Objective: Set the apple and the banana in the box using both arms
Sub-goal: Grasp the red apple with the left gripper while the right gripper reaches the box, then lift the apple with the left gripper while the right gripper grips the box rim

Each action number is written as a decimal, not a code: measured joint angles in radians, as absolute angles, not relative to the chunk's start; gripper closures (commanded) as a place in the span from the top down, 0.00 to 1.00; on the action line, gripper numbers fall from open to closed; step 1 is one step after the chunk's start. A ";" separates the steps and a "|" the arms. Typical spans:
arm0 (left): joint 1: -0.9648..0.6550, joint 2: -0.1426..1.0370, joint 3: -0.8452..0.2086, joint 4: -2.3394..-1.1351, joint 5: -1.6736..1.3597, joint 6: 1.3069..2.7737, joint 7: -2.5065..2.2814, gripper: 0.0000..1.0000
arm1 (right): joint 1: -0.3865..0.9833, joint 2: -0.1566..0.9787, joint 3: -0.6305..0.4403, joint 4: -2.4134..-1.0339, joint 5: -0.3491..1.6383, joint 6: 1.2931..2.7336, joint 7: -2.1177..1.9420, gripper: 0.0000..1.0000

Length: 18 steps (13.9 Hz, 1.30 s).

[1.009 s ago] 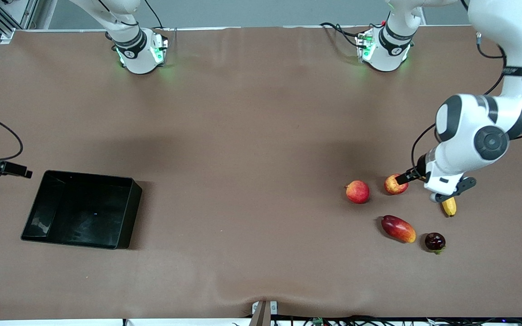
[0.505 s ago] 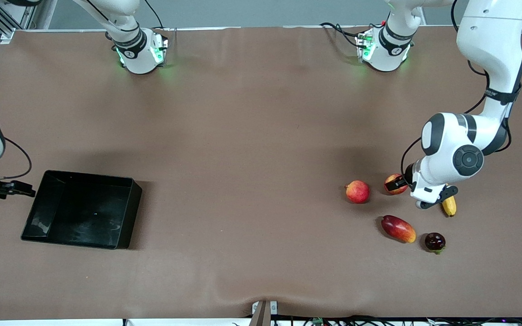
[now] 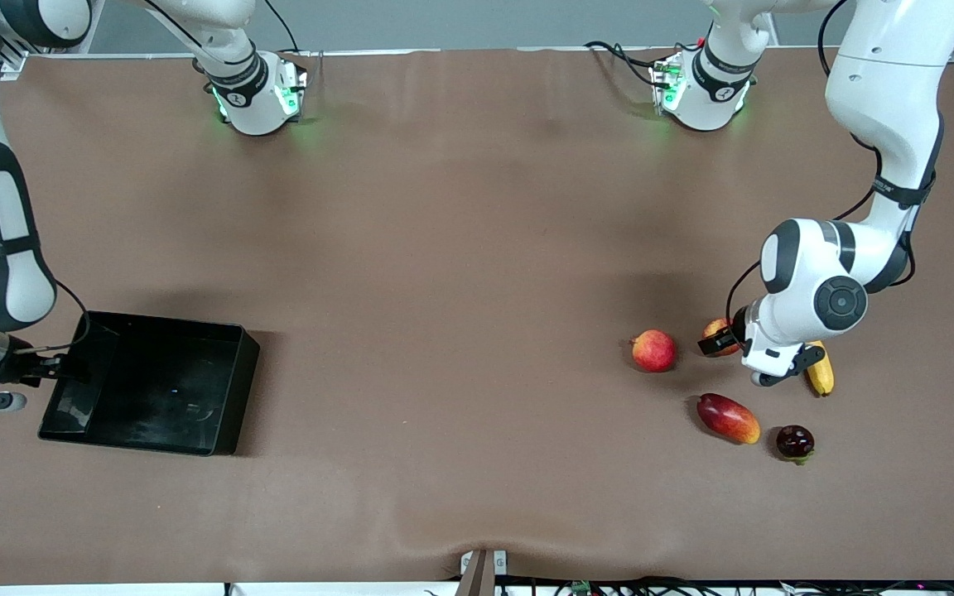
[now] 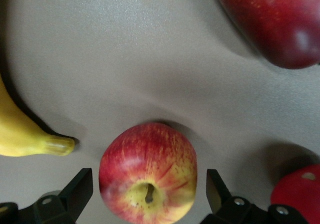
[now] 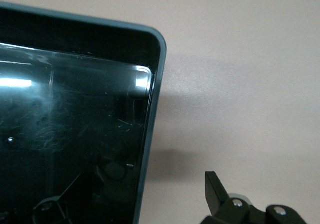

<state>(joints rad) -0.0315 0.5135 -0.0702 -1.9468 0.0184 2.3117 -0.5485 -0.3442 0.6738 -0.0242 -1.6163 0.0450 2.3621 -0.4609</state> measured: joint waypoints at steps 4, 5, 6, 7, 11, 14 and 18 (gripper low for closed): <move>-0.031 0.519 -0.070 -1.940 0.019 2.317 -0.548 0.00 | -0.338 0.694 -0.021 -1.615 0.046 2.362 -0.419 0.00; -0.031 0.519 -0.070 -1.936 0.019 2.317 -0.548 0.00 | -0.336 0.694 -0.021 -1.615 0.046 2.361 -0.416 0.00; -0.031 0.518 -0.070 -1.931 0.019 2.317 -0.548 0.00 | -0.336 0.694 -0.021 -1.615 0.046 2.361 -0.414 0.00; -0.031 0.513 -0.071 -1.926 0.019 2.316 -0.548 0.00 | -0.336 0.694 -0.021 -1.615 0.047 2.361 -0.413 0.00; -0.035 0.431 -0.073 -1.896 0.019 2.224 -0.548 0.00 | -0.336 0.694 -0.023 -1.613 0.053 2.357 -0.407 0.00; -0.058 0.328 -0.080 -1.883 0.019 2.108 -0.550 0.00 | -0.332 0.676 -0.021 -1.590 0.053 2.247 -0.413 0.00; -0.151 0.269 -0.085 -1.849 0.019 2.004 -0.687 0.00 | -0.290 0.575 -0.018 -1.573 0.053 2.072 -0.413 0.00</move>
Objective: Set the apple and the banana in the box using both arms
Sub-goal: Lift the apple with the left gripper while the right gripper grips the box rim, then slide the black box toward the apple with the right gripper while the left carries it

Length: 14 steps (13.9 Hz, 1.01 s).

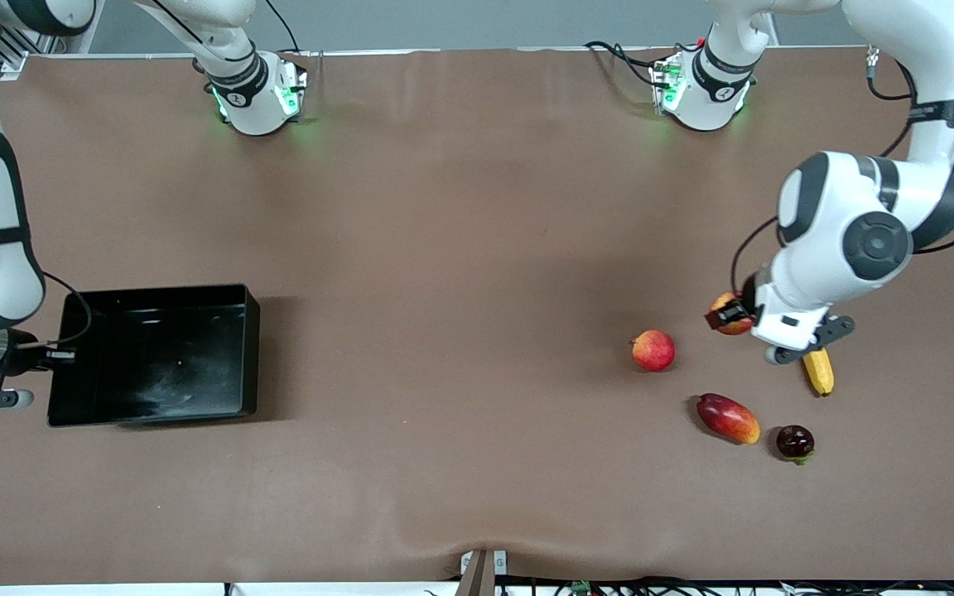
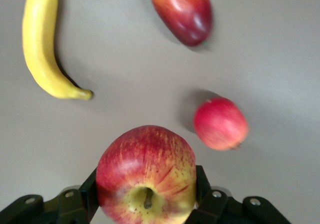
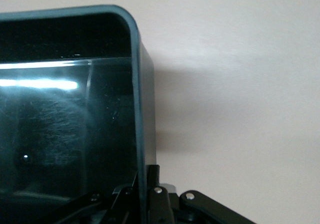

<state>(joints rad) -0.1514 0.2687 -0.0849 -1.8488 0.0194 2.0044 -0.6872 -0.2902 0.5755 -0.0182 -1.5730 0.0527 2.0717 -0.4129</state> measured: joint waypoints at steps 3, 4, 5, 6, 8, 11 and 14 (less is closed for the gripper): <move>-0.261 0.272 -0.087 -1.815 0.020 1.995 -0.843 0.00 | -0.189 0.483 -0.012 -1.571 0.054 1.954 -0.390 0.00; -0.297 0.276 -0.088 -1.803 0.020 1.995 -0.893 0.00 | -0.145 0.460 -0.010 -1.571 0.055 1.922 -0.349 0.00; -0.330 0.282 -0.088 -1.789 0.020 1.995 -0.939 0.00 | -0.095 0.441 -0.008 -1.571 0.056 1.900 -0.288 0.00; -0.362 0.294 -0.089 -1.773 0.020 1.995 -0.985 0.00 | -0.042 0.426 -0.006 -1.571 0.058 1.888 -0.218 0.00; -0.414 0.333 -0.089 -1.729 0.020 1.995 -1.065 0.00 | 0.071 0.414 -0.004 -1.572 0.060 1.883 -0.082 0.00; -0.455 0.380 -0.089 -1.667 0.020 1.995 -1.109 0.00 | 0.212 0.415 -0.003 -1.578 0.088 1.883 0.093 0.00; -0.464 0.382 -0.088 -1.645 0.020 1.974 -1.111 0.00 | 0.336 0.415 -0.004 -1.586 0.099 1.895 0.205 0.00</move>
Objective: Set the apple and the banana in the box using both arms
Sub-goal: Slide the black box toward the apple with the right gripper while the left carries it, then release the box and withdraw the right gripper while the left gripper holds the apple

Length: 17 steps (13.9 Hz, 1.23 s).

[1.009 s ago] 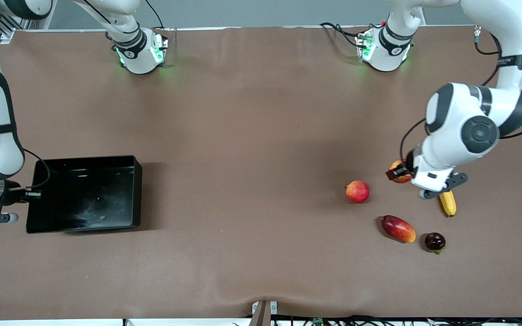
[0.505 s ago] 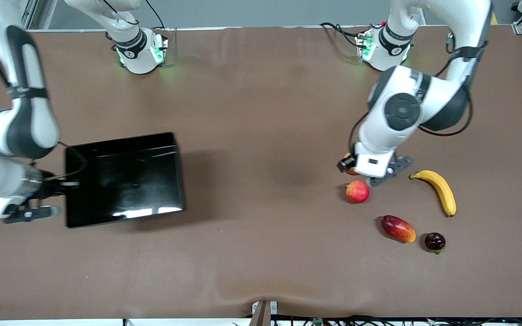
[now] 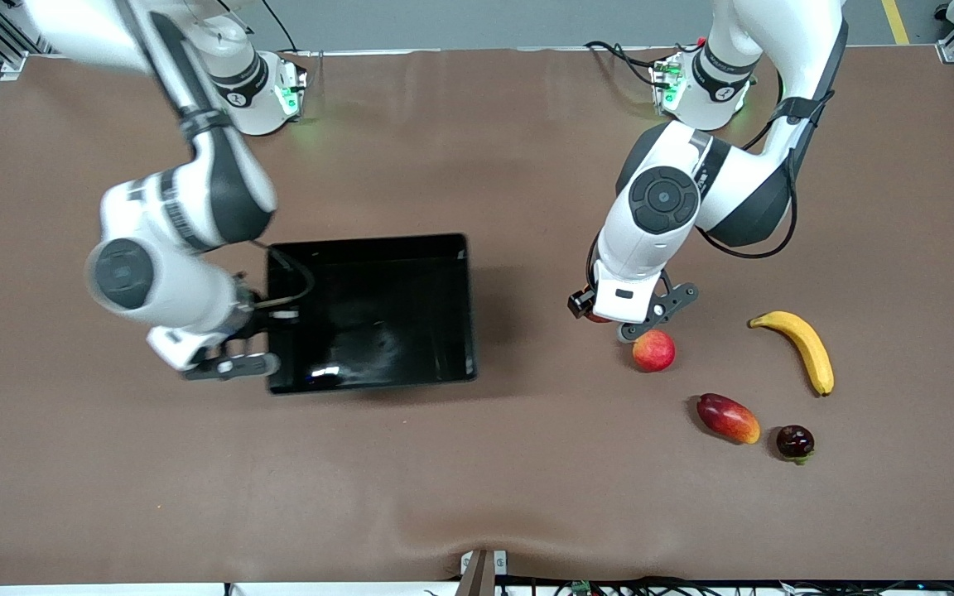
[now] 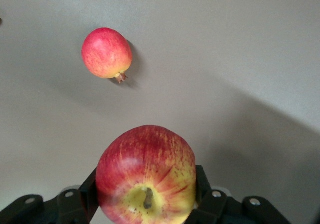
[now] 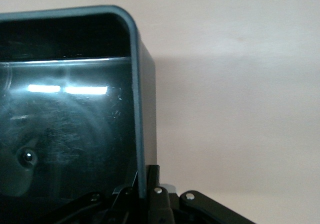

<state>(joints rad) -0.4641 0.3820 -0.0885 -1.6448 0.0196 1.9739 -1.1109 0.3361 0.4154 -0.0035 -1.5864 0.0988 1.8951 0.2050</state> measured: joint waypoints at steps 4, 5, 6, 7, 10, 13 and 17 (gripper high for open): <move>-0.478 0.381 -0.089 -1.634 0.020 1.957 -1.111 0.00 | 0.434 0.427 -0.005 -1.619 0.100 1.974 0.246 0.00; -0.480 0.381 -0.089 -1.634 0.020 1.957 -1.111 0.00 | 0.450 0.434 -0.005 -1.633 0.100 2.005 0.263 0.00; -0.481 0.381 -0.089 -1.634 0.020 1.957 -1.111 0.00 | 0.466 0.443 -0.006 -1.647 0.100 2.034 0.279 0.00; -0.481 0.381 -0.088 -1.634 0.020 1.956 -1.111 0.00 | 0.485 0.454 -0.006 -1.657 0.101 2.061 0.304 0.00; -0.488 0.381 -0.089 -1.633 0.020 1.956 -1.111 0.00 | 0.563 0.501 -0.006 -1.671 0.101 2.166 0.419 0.00; -0.520 0.383 -0.089 -1.634 0.020 1.954 -1.150 0.00 | 0.644 0.560 -0.006 -1.672 0.101 2.272 0.531 0.00; -0.578 0.427 -0.089 -1.636 0.020 1.963 -1.205 0.00 | 0.701 0.620 -0.009 -1.670 0.100 2.365 0.623 1.00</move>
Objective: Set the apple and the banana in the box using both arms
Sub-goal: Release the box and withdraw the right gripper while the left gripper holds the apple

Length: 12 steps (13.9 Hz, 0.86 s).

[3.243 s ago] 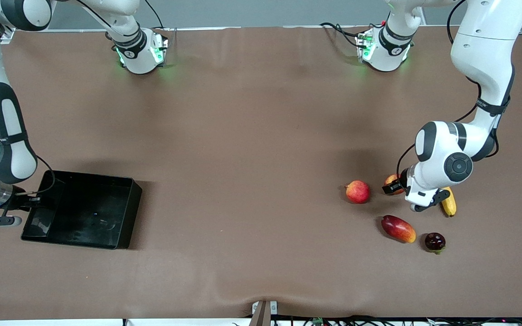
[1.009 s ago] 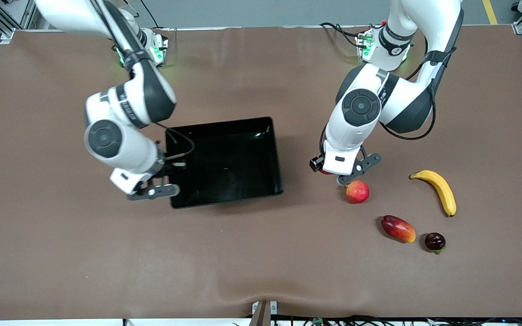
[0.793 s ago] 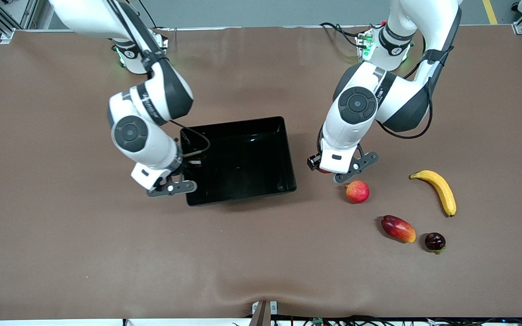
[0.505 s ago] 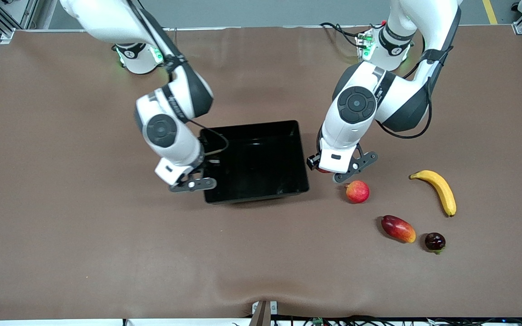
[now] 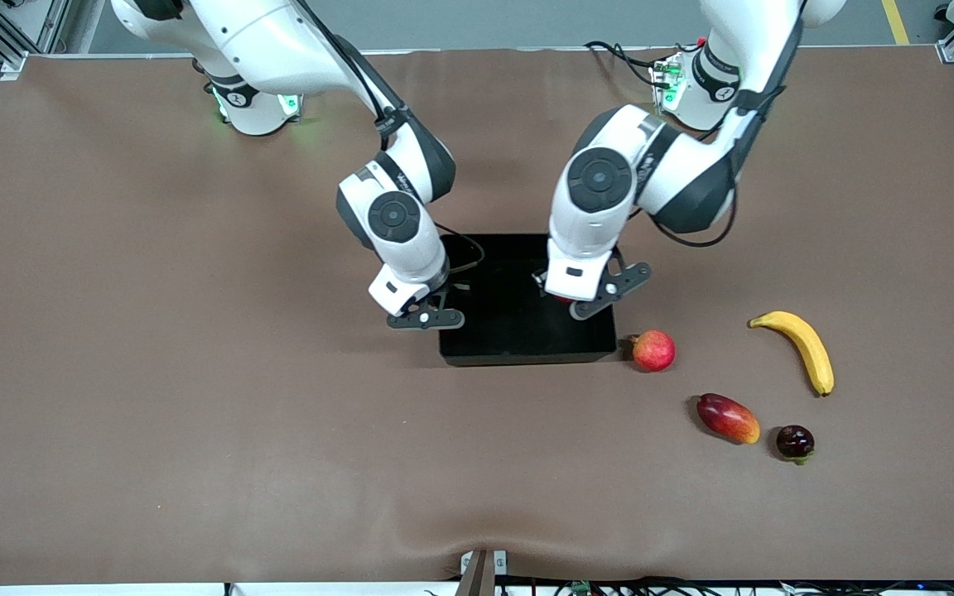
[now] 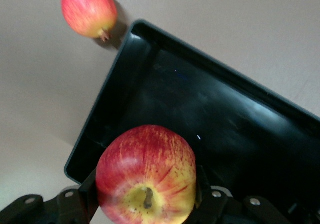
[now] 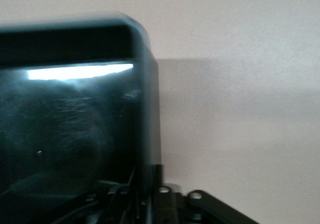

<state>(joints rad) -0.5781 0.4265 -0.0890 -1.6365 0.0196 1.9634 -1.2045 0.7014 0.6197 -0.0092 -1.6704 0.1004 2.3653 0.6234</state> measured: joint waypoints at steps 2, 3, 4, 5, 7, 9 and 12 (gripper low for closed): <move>-0.594 0.457 -0.089 -1.637 0.020 1.980 -1.240 0.00 | 0.699 0.618 -0.020 -1.659 0.100 2.367 0.624 1.00; -0.602 0.471 -0.089 -1.637 0.020 1.983 -1.250 0.00 | 0.696 0.613 -0.027 -1.651 0.100 2.366 0.624 1.00; -0.609 0.485 -0.089 -1.640 0.020 1.983 -1.256 0.00 | 0.692 0.604 -0.035 -1.644 0.100 2.365 0.624 1.00; -0.613 0.496 -0.089 -1.647 0.020 1.984 -1.258 0.00 | 0.685 0.592 -0.045 -1.638 0.100 2.364 0.623 1.00; -0.614 0.510 -0.088 -1.686 0.020 1.991 -1.258 0.00 | 0.646 0.554 -0.056 -1.633 0.100 2.312 0.602 1.00; -0.614 0.517 -0.087 -1.746 0.020 2.049 -1.258 0.00 | 0.586 0.512 -0.059 -1.633 0.100 2.227 0.518 1.00; -0.613 0.544 -0.085 -1.813 0.020 2.149 -1.258 0.00 | 0.485 0.445 -0.062 -1.632 0.100 2.111 0.366 1.00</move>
<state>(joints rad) -0.6127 0.5436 -0.0845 -1.8129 0.0197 2.1495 -1.2582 0.4845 0.4454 -0.0617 -1.6316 0.0999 2.1108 0.3664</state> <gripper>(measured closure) 0.264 0.000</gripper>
